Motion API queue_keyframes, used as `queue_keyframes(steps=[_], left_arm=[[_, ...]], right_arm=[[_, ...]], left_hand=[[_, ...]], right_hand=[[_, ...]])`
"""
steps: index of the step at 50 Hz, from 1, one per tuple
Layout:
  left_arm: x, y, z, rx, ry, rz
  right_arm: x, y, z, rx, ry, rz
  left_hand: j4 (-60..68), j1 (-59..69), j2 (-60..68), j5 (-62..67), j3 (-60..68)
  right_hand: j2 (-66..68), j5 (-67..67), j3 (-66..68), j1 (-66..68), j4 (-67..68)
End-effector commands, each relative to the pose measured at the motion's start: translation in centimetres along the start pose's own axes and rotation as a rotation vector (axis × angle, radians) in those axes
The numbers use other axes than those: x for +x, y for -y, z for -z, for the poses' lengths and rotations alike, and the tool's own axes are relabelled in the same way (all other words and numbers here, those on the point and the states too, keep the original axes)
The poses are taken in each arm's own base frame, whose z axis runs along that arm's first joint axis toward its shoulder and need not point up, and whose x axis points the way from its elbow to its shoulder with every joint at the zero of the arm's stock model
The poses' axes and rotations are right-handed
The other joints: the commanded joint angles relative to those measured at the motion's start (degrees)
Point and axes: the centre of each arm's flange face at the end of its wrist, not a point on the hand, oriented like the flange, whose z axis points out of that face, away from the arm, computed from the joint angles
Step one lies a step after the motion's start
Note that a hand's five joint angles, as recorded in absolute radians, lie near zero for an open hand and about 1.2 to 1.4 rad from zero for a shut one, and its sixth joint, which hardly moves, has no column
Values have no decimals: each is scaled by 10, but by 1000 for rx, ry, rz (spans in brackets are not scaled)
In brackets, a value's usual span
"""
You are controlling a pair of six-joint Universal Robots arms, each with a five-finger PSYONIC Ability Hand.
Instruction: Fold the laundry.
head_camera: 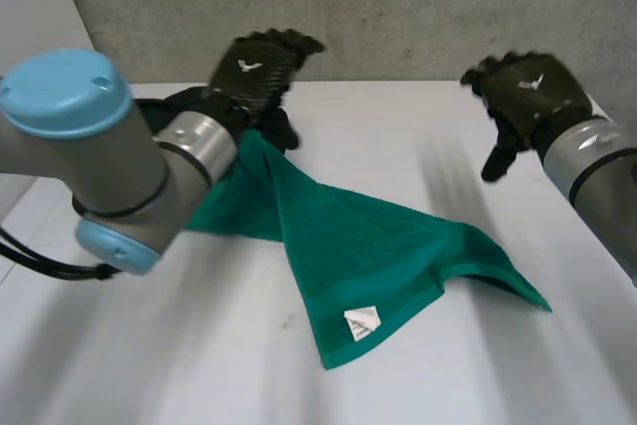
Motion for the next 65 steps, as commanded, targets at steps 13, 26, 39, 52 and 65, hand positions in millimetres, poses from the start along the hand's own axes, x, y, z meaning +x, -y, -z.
queue_keyframes(steps=[13,26,39,52,65], left_arm=[[-119,-99,-35,-150,140,-383],[-154,-155,-36,-236,178,-358],[-152,-166,-34,-262,172,-347],[-145,-145,-23,-287,180,-427],[-94,-77,41,-375,138,-379]], right_arm=[[-87,-62,29,-208,299,193],[-99,-106,7,-218,240,217],[-101,-111,-3,-194,230,214],[-82,-97,-7,-159,173,203],[-6,-58,-13,-176,22,202]], left_hand=[[31,35,28,36,29],[77,80,73,81,74],[331,334,327,335,328],[649,652,645,653,646],[649,652,645,653,646]], right_hand=[[-28,-38,-24,-14,-36],[-28,-38,-24,-14,-36],[672,662,676,686,664],[672,662,676,686,664],[672,662,676,686,664]])
